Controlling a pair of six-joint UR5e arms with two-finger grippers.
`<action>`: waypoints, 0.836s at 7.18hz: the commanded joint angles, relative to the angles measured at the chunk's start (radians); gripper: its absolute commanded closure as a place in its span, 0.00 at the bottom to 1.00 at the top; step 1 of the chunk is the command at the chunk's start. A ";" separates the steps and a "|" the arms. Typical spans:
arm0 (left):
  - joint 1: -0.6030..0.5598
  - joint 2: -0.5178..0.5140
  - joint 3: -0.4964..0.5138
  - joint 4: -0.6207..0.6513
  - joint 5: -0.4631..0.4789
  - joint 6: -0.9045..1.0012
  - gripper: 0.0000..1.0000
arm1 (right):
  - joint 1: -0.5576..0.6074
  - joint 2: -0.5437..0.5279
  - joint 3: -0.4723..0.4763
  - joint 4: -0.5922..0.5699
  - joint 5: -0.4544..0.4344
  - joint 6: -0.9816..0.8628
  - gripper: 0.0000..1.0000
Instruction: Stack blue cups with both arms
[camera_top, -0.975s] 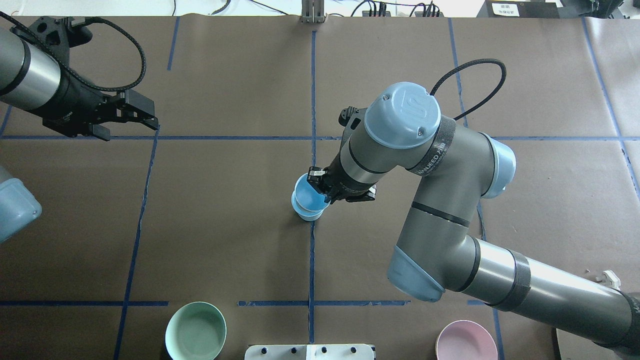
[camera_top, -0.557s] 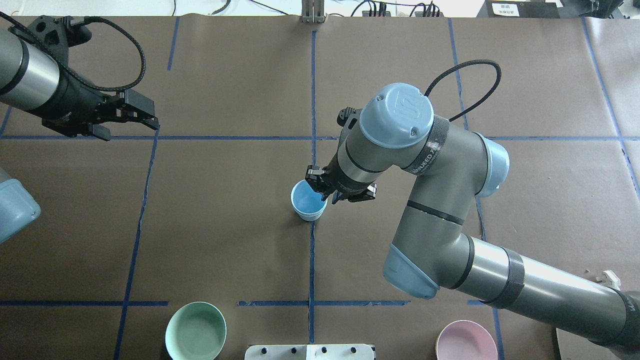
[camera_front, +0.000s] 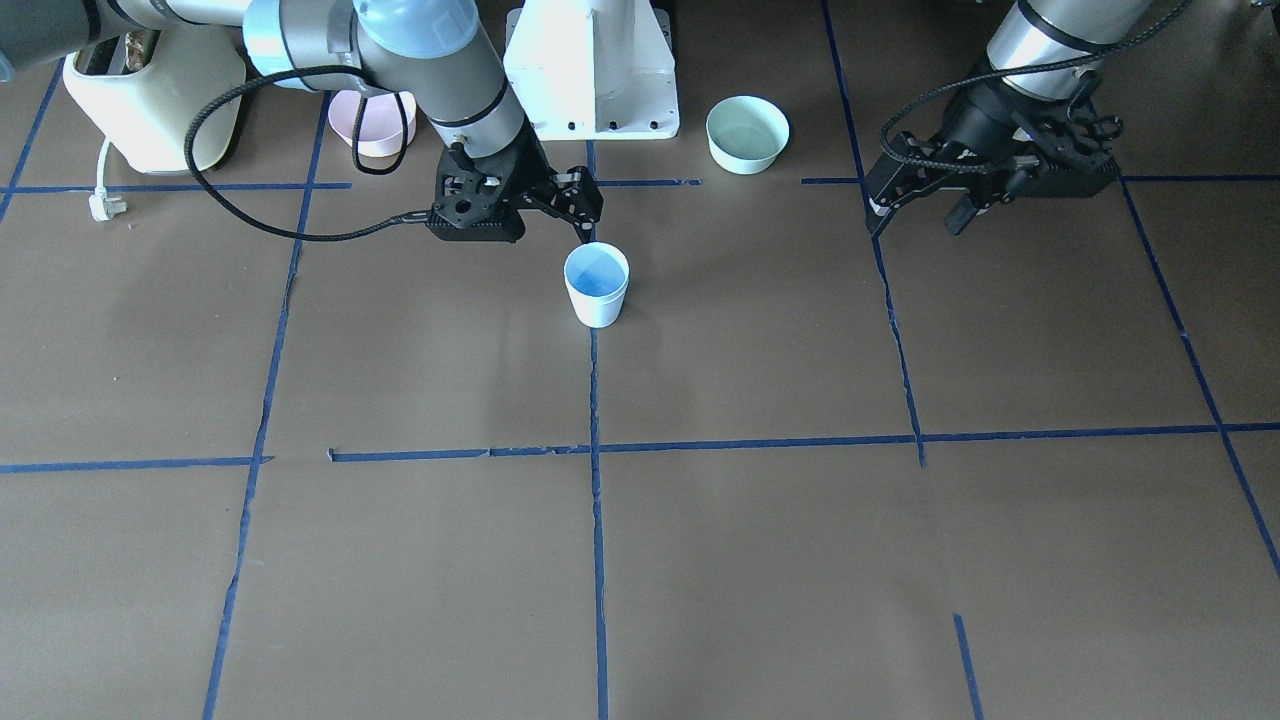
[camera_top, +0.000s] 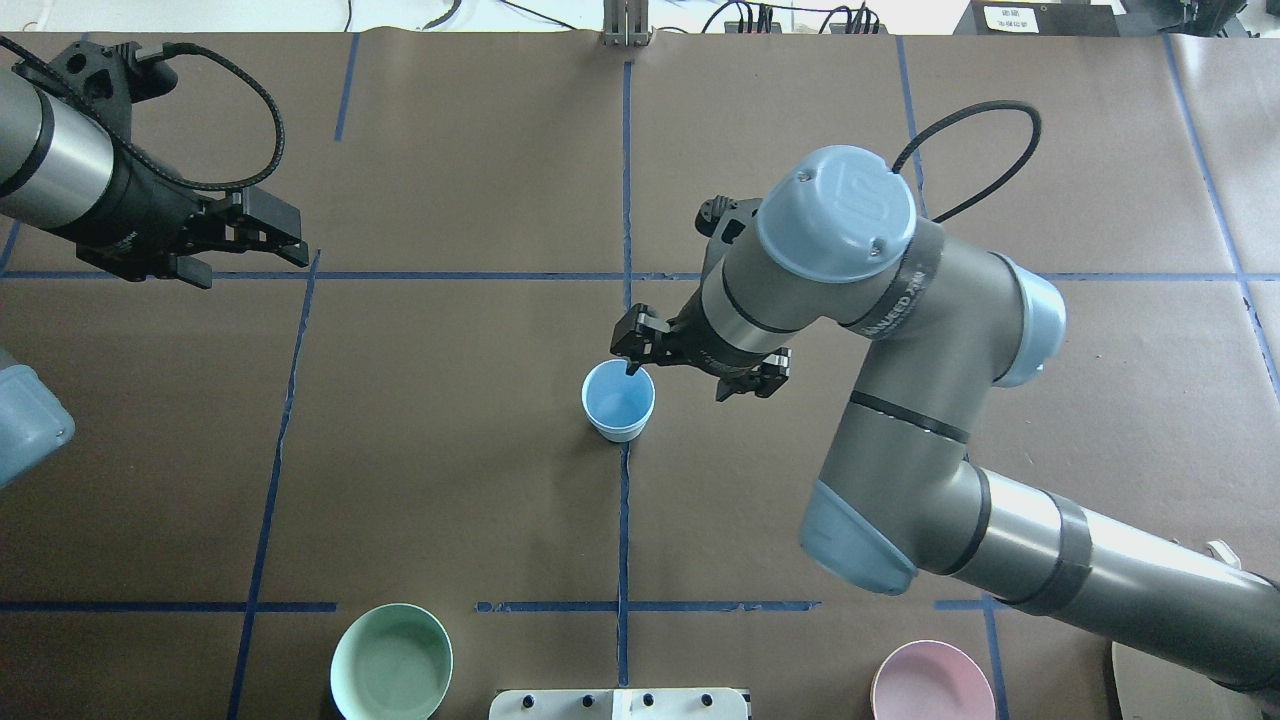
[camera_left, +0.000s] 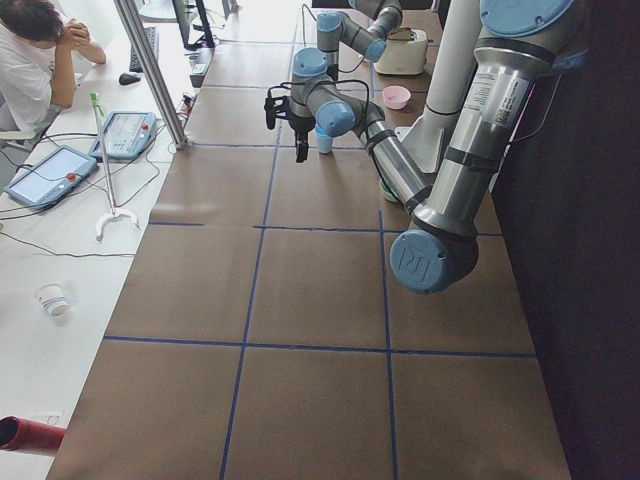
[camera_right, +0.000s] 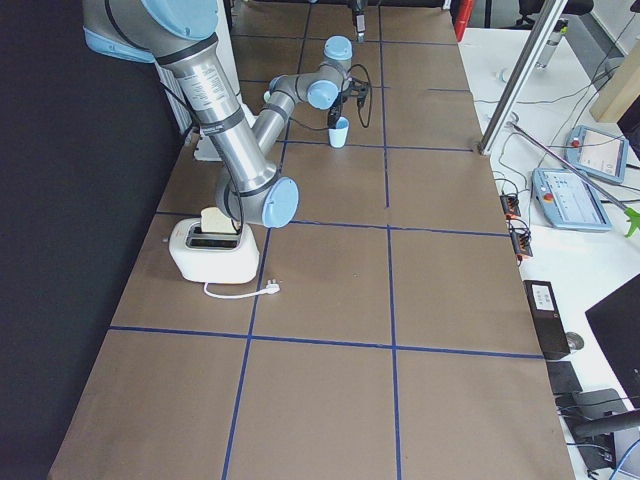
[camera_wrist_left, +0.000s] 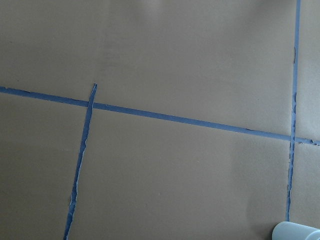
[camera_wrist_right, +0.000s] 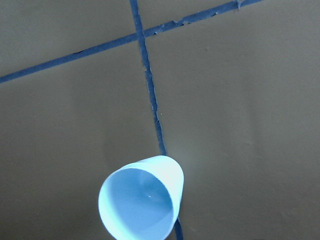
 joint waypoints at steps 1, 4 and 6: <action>-0.006 0.105 -0.006 -0.004 0.002 0.188 0.00 | 0.093 -0.187 0.126 0.001 0.006 -0.088 0.00; -0.149 0.259 0.006 -0.001 -0.007 0.583 0.00 | 0.335 -0.420 0.133 0.000 0.073 -0.517 0.00; -0.295 0.290 0.072 0.011 -0.023 0.832 0.00 | 0.530 -0.537 0.090 -0.005 0.165 -0.883 0.00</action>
